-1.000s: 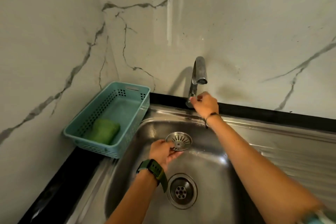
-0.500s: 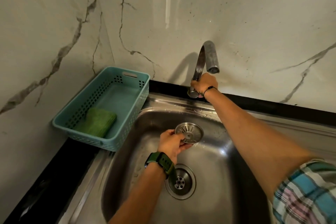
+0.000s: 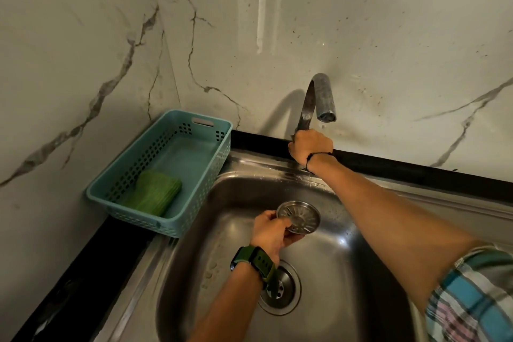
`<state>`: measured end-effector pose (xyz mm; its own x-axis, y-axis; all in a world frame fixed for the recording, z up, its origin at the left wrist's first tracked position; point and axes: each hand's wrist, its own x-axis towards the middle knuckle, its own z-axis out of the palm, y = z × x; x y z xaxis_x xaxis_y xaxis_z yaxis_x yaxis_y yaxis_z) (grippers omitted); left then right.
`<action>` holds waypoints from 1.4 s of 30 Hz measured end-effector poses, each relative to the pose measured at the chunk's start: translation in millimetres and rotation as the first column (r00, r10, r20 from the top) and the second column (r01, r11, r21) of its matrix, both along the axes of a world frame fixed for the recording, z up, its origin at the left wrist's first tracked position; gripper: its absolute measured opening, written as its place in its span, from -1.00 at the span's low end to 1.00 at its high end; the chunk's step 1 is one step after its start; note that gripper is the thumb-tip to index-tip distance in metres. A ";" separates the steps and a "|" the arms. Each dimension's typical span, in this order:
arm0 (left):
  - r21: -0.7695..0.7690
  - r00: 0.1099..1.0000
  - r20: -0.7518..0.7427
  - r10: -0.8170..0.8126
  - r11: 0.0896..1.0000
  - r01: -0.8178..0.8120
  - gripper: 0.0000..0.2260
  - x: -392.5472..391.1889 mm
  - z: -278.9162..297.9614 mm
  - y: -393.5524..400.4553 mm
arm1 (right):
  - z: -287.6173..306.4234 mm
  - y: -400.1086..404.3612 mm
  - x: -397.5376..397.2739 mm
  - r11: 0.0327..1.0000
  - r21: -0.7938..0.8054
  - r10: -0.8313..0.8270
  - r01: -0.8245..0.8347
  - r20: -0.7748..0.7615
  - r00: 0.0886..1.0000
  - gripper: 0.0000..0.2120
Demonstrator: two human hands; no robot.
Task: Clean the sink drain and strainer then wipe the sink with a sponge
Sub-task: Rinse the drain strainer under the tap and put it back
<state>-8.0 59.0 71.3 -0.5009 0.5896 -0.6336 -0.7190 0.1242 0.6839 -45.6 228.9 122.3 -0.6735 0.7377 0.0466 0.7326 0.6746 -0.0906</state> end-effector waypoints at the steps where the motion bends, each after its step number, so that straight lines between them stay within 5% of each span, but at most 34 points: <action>1: -0.003 1.000 0.000 0.004 1.000 -0.004 -0.86 0.1 -0.6 0.7 | 0.0 -0.4 -2.7 0.999 0.009 0.033 -0.033 0.032 0.999 -0.76; 6: -0.004 1.000 0.013 0.008 1.000 -0.008 -0.86 -1.1 -5.6 0.1 | -2.0 3.9 3.0 0.992 0.000 0.125 -0.125 0.020 0.992 -0.71; 10: -0.028 1.000 0.017 -0.015 0.999 0.016 -0.86 2.1 -12.0 1.0 | 0.7 6.0 16.6 0.914 -0.380 0.071 -0.145 -0.203 0.977 -0.67; 12: -0.039 1.000 0.005 -0.019 0.999 0.019 -0.86 4.5 -14.2 3.9 | -2.6 -1.7 30.8 0.672 -0.723 -0.079 -0.161 -0.286 0.955 -0.74; 14: -0.051 1.000 -0.020 -0.017 0.999 0.016 -0.87 5.7 -14.8 6.6 | -9.0 -12.7 49.2 0.380 -0.898 -0.058 -0.221 -0.261 0.963 -0.79; 17: -0.043 0.999 -0.048 -0.004 0.999 0.002 -0.84 2.8 -15.9 9.3 | -20.9 -31.3 72.1 0.239 -0.941 0.005 -0.239 -0.245 0.970 -0.77; 18: -0.036 0.998 -0.057 0.001 0.999 -0.003 -0.85 0.9 -16.3 10.5 | -24.7 -37.7 74.9 0.282 -0.927 -0.012 -0.246 -0.260 0.966 -0.78; 20: -0.045 0.997 -0.073 -0.002 0.999 -0.002 -0.89 -3.0 -16.2 13.2 | -29.7 -49.8 78.8 0.518 -0.815 0.017 -0.258 -0.291 0.956 -0.82; 23: -0.076 0.999 -0.049 0.002 0.997 -0.006 -0.89 -12.6 -16.9 17.2 | -39.7 -64.0 95.9 0.821 -0.457 0.277 -0.341 -0.203 0.939 -0.79; 28: -0.008 1.000 0.022 -0.007 1.000 0.007 -0.89 -21.1 -15.2 26.0 | -71.5 -84.0 123.3 0.846 -0.083 0.534 -0.527 0.128 0.836 -0.48; 33: -0.018 0.989 -0.074 -0.127 0.992 0.126 -0.91 -29.5 -2.4 35.3 | -56.2 -71.8 127.6 0.730 0.266 0.654 -0.630 -0.001 0.757 -0.57; 36: -0.046 0.979 -0.139 -0.147 0.989 0.142 -0.91 -43.5 -3.0 32.9 | -59.9 -65.4 137.4 0.648 0.313 0.730 -0.694 0.003 0.683 -0.56; 40: -0.002 0.987 -0.107 -0.117 0.993 0.117 -0.87 -29.7 -7.7 34.4 | -66.7 -70.5 123.1 0.717 0.337 0.639 -0.610 0.032 0.769 -0.57; 42: -0.030 0.975 -0.136 -0.177 0.984 0.174 -0.90 -38.7 -8.3 28.5 | -71.4 -73.5 123.6 0.657 0.363 0.697 -0.660 0.042 0.716 -0.57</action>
